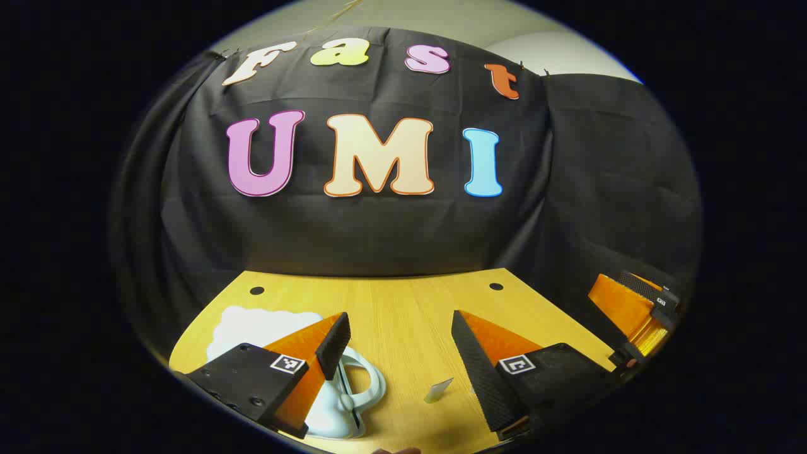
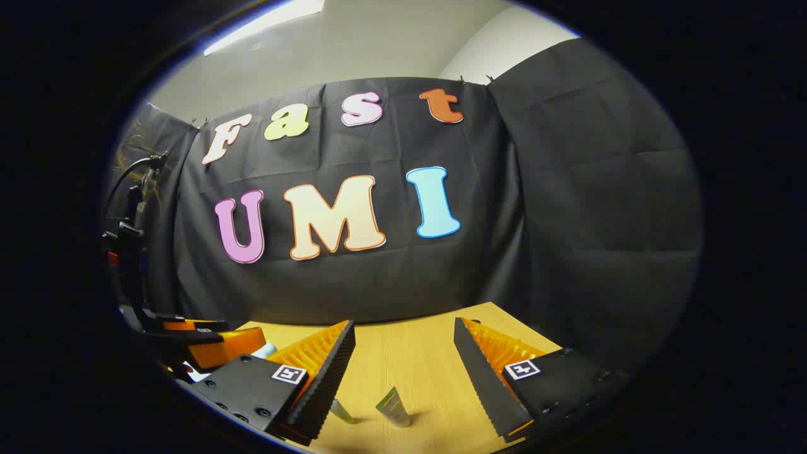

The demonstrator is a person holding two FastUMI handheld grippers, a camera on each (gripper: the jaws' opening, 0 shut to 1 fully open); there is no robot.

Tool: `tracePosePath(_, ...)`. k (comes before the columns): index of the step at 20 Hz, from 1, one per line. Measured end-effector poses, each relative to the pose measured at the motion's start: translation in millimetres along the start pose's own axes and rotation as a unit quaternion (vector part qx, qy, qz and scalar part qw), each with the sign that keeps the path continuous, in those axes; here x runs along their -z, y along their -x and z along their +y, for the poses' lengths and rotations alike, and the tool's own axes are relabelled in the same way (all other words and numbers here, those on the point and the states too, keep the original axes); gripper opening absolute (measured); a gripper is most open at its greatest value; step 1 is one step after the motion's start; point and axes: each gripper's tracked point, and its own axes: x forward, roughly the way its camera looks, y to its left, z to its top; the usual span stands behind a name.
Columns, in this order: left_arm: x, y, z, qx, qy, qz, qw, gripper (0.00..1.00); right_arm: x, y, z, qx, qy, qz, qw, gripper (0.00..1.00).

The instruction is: First open the suitcase, pack the skin care products into it, and then close the suitcase.

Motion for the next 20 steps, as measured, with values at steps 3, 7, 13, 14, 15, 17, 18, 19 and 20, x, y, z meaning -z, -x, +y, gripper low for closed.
tracePosePath(3, 8.3, -0.9, 6.1, -0.005, -0.004, 0.014, 1.0, 0.95, 4.5, 1.8, 3.3, -0.004, 0.003, 0.006, 1.0, 0.98)
tracePosePath(7, 20.5, -4.8, 19.2, -0.011, -0.002, 0.038, 0.999, 0.95, 10.2, 6.0, 13.0, -0.016, 0.003, 0.014, 1.0, 0.98)
tracePosePath(13, 39.0, -22.6, 53.4, -0.025, 0.034, 0.095, 0.995, 0.95, 14.4, 8.4, 18.6, -0.024, 0.006, 0.021, 0.999, 0.98)
tracePosePath(14, 40.1, -27.4, 60.6, -0.028, 0.038, 0.105, 0.993, 0.95, 15.4, 9.3, 18.3, -0.024, 0.006, 0.023, 0.999, 0.98)
tracePosePath(15, 42.8, -30.6, 68.3, -0.032, 0.042, 0.118, 0.992, 0.95, 15.9, 10.0, 17.9, -0.024, 0.006, 0.025, 0.999, 0.98)
tracePosePath(17, 48.3, -38.6, 78.1, -0.034, 0.055, 0.143, 0.988, 0.96, 19.2, 11.4, 14.9, -0.021, 0.006, 0.029, 0.999, 0.95)
tracePosePath(18, 52.1, -43.2, 81.3, -0.034, 0.063, 0.159, 0.985, 0.96, 22.7, 12.9, 12.6, -0.019, 0.005, 0.032, 0.999, 0.98)
tracePosePath(19, 57.6, -47.2, 83.5, -0.033, 0.071, 0.178, 0.981, 0.95, 24.3, 14.5, 10.9, -0.017, 0.004, 0.036, 0.999, 0.98)
tracePosePath(20, 61.8, -50.6, 84.4, -0.029, 0.079, 0.197, 0.977, 0.95, 27.7, 16.7, 9.3, -0.015, 0.003, 0.041, 0.999, 0.98)
